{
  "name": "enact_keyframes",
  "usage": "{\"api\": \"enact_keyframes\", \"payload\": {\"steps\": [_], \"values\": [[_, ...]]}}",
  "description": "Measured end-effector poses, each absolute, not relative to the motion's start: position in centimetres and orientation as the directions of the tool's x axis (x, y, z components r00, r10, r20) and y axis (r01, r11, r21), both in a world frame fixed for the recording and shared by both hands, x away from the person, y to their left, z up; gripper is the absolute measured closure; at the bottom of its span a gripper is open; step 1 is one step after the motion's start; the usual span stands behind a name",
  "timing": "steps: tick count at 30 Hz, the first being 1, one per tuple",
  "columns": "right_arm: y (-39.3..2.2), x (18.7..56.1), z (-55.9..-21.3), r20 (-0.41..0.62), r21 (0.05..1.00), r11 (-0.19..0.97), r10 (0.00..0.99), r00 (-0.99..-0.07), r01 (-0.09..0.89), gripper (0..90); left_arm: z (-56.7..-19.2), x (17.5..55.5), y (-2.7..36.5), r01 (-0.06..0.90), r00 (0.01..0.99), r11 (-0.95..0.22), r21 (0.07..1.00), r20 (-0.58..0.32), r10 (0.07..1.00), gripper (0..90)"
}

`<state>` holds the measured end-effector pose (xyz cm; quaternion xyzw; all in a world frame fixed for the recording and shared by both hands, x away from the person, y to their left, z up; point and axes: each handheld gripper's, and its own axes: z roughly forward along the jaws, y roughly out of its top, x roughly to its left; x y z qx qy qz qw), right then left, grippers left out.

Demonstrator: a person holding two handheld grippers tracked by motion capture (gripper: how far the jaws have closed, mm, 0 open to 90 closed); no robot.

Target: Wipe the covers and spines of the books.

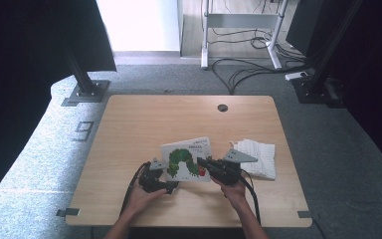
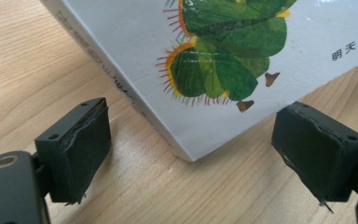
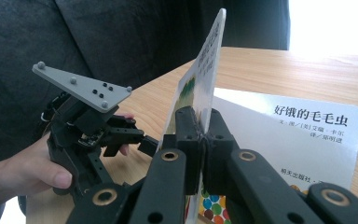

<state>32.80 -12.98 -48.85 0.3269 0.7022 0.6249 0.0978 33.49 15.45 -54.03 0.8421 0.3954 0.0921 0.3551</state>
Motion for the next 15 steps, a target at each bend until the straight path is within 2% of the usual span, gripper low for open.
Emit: {"api": "enact_keyframes", "payload": {"steps": [15], "values": [[-13.11, 32.49, -48.97, 0.257, 0.946, 0.013, 0.577, -0.775, 0.324, 86.5, -53.90, 33.45, 15.33, 0.607, 0.666, -0.438, 0.663, -0.123, 0.736, 12.2]]}}
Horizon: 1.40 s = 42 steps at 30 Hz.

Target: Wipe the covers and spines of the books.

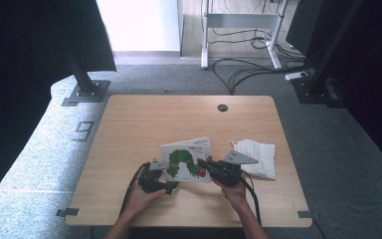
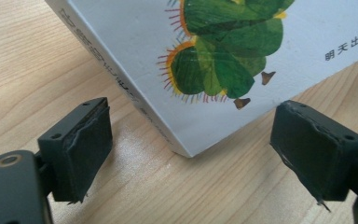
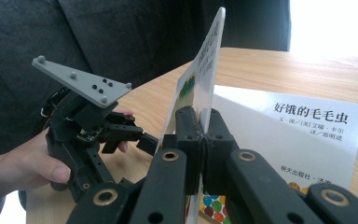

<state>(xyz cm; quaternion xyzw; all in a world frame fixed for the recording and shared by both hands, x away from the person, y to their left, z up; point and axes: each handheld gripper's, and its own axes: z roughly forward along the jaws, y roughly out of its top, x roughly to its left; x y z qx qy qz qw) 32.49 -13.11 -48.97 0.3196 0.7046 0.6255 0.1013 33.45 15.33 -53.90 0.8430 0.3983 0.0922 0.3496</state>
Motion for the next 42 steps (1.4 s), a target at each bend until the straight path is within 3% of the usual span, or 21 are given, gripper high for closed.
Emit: {"api": "enact_keyframes", "payload": {"steps": [15, 42], "values": [[-12.7, 32.6, -48.2, 0.194, 0.961, 0.051, 0.581, -0.791, 0.273, 88.1, -53.9, 35.7, 14.8, 0.606, 0.662, -0.443, 0.661, -0.108, 0.742, 9.5], [-14.9, 32.1, -50.4, 0.205, 0.949, 0.083, 0.569, -0.797, 0.304, 86.0, -52.5, 34.1, 16.1, 0.540, 0.664, -0.380, 0.751, -0.103, 0.740, 13.0]]}}
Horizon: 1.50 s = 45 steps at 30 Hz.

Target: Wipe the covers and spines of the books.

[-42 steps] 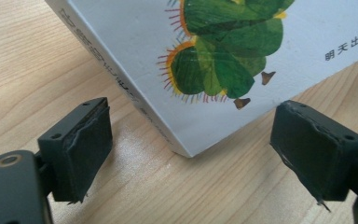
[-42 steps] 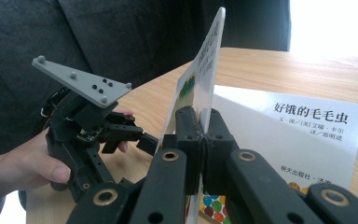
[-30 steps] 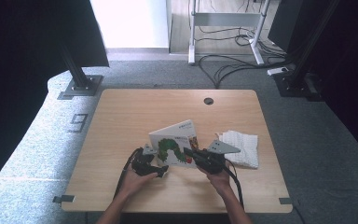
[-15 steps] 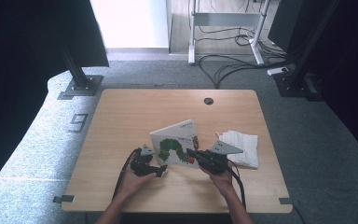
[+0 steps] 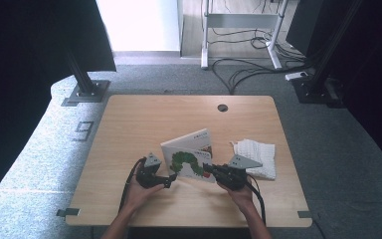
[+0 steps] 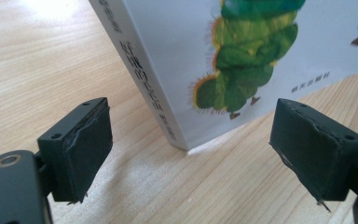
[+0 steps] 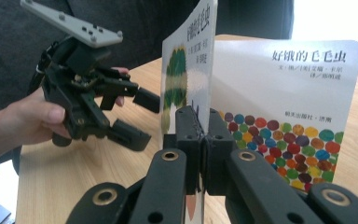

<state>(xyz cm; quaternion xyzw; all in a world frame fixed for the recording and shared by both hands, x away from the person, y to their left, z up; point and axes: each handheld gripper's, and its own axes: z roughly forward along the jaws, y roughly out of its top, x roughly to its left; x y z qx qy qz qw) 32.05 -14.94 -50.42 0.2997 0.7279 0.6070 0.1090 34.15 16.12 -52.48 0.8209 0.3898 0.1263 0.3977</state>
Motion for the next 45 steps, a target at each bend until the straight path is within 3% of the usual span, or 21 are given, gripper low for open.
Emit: {"api": "enact_keyframes", "payload": {"steps": [31, 45], "values": [[-16.4, 31.6, -53.3, 0.194, 0.923, 0.160, 0.590, -0.784, 0.349, 75.6, -50.0, 34.4, 16.0, 0.449, 0.699, -0.349, 0.823, -0.080, 0.710, 18.5], [-16.9, 32.2, -54.0, 0.194, 0.910, 0.166, 0.638, -0.745, 0.380, 66.7, -49.0, 34.6, 14.8, 0.370, 0.768, -0.374, 0.851, -0.053, 0.639, 20.2]]}}
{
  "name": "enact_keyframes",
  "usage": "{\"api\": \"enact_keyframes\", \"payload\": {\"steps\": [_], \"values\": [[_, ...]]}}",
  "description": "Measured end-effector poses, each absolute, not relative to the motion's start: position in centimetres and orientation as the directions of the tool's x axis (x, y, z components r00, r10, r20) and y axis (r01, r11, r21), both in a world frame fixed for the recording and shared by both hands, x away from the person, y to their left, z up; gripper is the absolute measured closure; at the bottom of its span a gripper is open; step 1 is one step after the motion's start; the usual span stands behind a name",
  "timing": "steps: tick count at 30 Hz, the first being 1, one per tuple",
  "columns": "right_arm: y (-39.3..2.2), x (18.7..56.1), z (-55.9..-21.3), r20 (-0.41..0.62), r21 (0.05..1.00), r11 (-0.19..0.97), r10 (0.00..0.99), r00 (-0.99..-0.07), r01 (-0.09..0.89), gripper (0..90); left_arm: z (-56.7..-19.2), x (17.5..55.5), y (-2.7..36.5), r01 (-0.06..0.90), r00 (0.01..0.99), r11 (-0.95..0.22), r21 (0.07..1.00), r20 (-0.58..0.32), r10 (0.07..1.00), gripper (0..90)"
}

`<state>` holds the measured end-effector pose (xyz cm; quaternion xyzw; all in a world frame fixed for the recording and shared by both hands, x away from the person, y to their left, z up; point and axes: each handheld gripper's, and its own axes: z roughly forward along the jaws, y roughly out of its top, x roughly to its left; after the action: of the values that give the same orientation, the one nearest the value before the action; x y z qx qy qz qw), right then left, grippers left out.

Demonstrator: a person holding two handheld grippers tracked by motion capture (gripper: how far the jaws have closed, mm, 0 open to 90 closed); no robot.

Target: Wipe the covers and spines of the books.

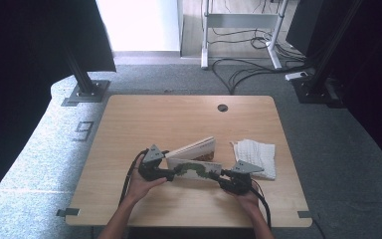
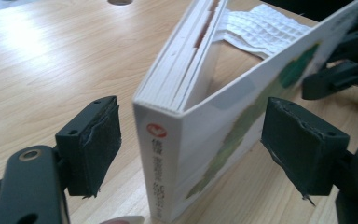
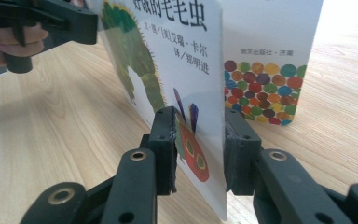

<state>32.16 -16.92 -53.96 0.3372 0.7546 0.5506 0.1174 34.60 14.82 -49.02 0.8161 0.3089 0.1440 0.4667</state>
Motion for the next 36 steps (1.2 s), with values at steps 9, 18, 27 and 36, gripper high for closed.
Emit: {"api": "enact_keyframes", "payload": {"steps": [9, 18, 27, 36], "values": [[-17.4, 32.6, -54.1, 0.205, 0.907, 0.140, 0.675, -0.709, 0.396, 62.5, -49.5, 34.4, 14.3, 0.364, 0.777, -0.393, 0.844, -0.042, 0.629, 27.7], [-18.6, 33.4, -54.5, 0.270, 0.900, 0.048, 0.718, -0.642, 0.433, 62.3, -49.9, 34.0, 14.0, 0.351, 0.782, -0.407, 0.843, -0.025, 0.623, 35.0], [-18.1, 33.7, -54.5, 0.259, 0.902, 0.041, 0.745, -0.614, 0.430, 59.6, -49.9, 33.4, 13.7, 0.333, 0.792, -0.419, 0.845, -0.009, 0.611, 40.4], [-17.3, 34.0, -54.5, 0.220, 0.907, 0.047, 0.793, -0.567, 0.418, 51.2, -49.9, 32.7, 13.3, 0.311, 0.819, -0.439, 0.843, -0.004, 0.573, 41.7]]}}
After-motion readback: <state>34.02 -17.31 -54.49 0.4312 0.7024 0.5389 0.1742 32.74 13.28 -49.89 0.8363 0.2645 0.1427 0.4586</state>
